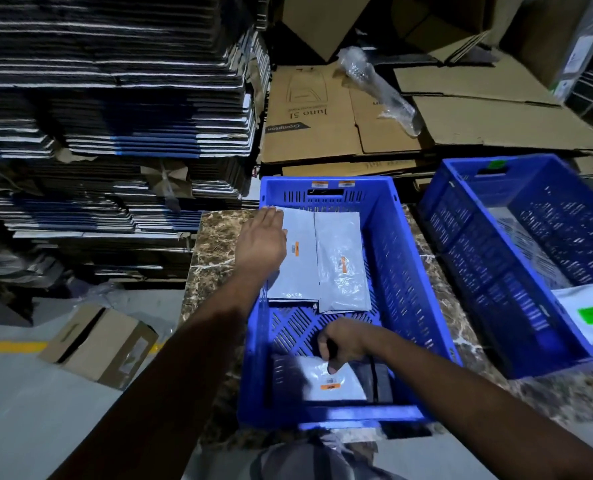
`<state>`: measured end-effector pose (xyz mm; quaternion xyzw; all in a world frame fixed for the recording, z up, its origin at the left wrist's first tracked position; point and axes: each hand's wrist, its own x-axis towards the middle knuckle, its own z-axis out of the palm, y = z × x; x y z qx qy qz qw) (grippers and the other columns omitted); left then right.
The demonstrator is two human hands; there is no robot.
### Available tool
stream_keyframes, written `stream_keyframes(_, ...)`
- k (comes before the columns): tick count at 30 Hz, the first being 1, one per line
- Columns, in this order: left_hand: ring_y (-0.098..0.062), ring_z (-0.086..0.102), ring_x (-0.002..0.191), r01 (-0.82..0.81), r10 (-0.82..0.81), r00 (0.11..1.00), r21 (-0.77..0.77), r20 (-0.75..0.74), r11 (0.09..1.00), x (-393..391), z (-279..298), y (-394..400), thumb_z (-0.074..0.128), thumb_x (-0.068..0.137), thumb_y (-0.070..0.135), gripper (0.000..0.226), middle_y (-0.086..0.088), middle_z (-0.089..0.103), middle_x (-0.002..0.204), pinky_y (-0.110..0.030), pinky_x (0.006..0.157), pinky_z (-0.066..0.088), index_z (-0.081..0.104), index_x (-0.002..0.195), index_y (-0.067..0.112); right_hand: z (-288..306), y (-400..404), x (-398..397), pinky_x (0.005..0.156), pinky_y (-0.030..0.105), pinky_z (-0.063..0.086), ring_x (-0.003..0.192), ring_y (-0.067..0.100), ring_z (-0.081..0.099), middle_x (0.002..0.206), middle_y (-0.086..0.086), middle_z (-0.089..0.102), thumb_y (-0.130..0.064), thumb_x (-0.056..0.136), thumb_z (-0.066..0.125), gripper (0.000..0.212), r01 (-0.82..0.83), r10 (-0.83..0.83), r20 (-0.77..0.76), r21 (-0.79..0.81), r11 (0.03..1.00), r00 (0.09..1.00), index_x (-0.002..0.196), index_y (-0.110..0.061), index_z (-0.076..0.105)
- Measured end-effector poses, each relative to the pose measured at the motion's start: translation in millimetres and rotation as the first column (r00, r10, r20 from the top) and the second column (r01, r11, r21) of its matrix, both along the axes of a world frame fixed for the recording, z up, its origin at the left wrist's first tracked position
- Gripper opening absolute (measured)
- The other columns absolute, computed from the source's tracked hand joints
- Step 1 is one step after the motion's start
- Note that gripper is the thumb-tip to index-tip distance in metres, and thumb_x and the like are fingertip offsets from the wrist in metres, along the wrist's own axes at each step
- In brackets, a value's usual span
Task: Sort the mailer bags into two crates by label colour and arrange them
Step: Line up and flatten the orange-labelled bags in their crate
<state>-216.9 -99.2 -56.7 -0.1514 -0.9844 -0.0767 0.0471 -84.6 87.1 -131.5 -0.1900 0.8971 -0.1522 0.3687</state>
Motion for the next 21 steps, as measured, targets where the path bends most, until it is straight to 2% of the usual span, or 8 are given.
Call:
stream_keyframes(3, -0.02, 0.021, 0.15, -0.003, 0.003, 1.0, 0.032, -0.001, 0.999, 1, 0, -1, 0.036, 0.105, 0.03, 0.051, -0.004, 0.032, 0.16, -0.04, 0.118, 0.021, 0.032, 0.152, 0.012, -2, 1, 0, 0.082, 0.03, 0.048, 0.092, 0.022, 0.063, 0.106, 0.005, 0.071, -0.027, 0.065, 0.09, 0.057, 0.046, -0.046, 0.001, -0.026, 0.999, 0.999, 0.113, -0.017, 0.062)
stream_keyframes(4, -0.02, 0.021, 0.15, -0.004, 0.004, 1.0, 0.04, 0.0, 0.999, 2, 1, -2, 0.035, 0.105, 0.031, 0.051, -0.004, 0.031, 0.16, -0.04, 0.118, 0.021, 0.032, 0.152, 0.012, -3, 2, 0, 0.083, 0.03, 0.049, 0.092, 0.022, 0.063, 0.105, 0.005, 0.07, -0.029, 0.063, 0.09, 0.057, 0.057, -0.056, 0.036, -0.027, 0.998, 0.998, 0.113, -0.018, 0.064)
stream_keyframes(7, -0.019, 0.019, 0.151, -0.008, 0.008, 1.0, 0.041, -0.004, 0.999, 3, 1, -2, 0.034, 0.105, 0.031, 0.051, -0.003, 0.029, 0.161, -0.04, 0.118, 0.021, 0.031, 0.153, 0.013, 4, 4, 2, 0.076, 0.024, 0.045, 0.082, 0.014, 0.06, 0.092, -0.001, 0.067, -0.021, 0.076, 0.083, 0.031, 0.075, -0.066, 0.116, -0.072, 0.995, 0.991, 0.105, -0.016, 0.073)
stream_keyframes(10, -0.019, 0.02, 0.15, -0.003, 0.004, 1.0, 0.036, -0.024, 0.999, 4, 1, -1, 0.034, 0.105, 0.031, 0.051, -0.003, 0.031, 0.16, -0.04, 0.117, 0.023, 0.031, 0.153, 0.013, 13, 15, -6, 0.067, 0.025, 0.043, 0.072, 0.015, 0.055, 0.082, -0.001, 0.062, -0.014, 0.088, 0.071, 0.009, 0.243, -0.224, 0.112, -0.209, 0.947, 0.968, 0.092, -0.021, 0.067)
stream_keyframes(13, -0.018, 0.02, 0.15, 0.004, -0.001, 0.999, 0.065, -0.037, 0.998, 3, 0, 0, 0.033, 0.106, 0.03, 0.049, -0.002, 0.032, 0.16, -0.038, 0.118, 0.022, 0.033, 0.152, 0.013, 25, 31, -20, 0.066, 0.032, 0.04, 0.074, 0.02, 0.06, 0.079, 0.014, 0.06, -0.014, 0.092, 0.065, 0.015, 0.421, -0.39, 0.162, -0.391, 0.818, 0.907, 0.086, -0.024, 0.055)
stream_keyframes(15, -0.018, 0.024, 0.149, -0.002, 0.008, 0.998, 0.089, -0.062, 0.996, 4, -1, -1, 0.033, 0.106, 0.028, 0.048, -0.003, 0.035, 0.158, -0.037, 0.119, 0.021, 0.036, 0.151, 0.013, 34, 39, -30, 0.062, 0.03, 0.04, 0.07, 0.012, 0.06, 0.079, 0.011, 0.058, -0.016, 0.092, 0.066, 0.012, 0.501, -0.524, 0.1, -0.486, 0.716, 0.846, 0.093, -0.021, 0.055)
stream_keyframes(18, -0.021, 0.029, 0.147, -0.028, 0.038, 0.996, 0.122, -0.078, 0.992, 1, -6, -3, 0.035, 0.105, 0.026, 0.047, -0.006, 0.042, 0.154, -0.036, 0.118, 0.024, 0.04, 0.149, 0.01, 44, 48, -48, 0.05, 0.027, 0.033, 0.047, 0.006, 0.04, 0.064, -0.005, 0.046, -0.011, 0.098, 0.059, 0.014, 0.606, -0.752, 0.024, -0.61, 0.51, 0.658, 0.106, -0.018, 0.05)
stream_keyframes(21, -0.021, 0.028, 0.148, -0.013, 0.015, 0.994, 0.012, -0.106, 1.0, -2, -9, -1, 0.036, 0.103, 0.026, 0.047, -0.005, 0.042, 0.154, -0.037, 0.117, 0.026, 0.041, 0.148, 0.012, 48, 50, -67, 0.051, 0.03, 0.029, 0.052, 0.013, 0.041, 0.066, -0.003, 0.046, -0.013, 0.098, 0.056, 0.019, 0.627, -0.876, -0.149, -0.645, 0.437, 0.458, 0.112, -0.024, 0.048)
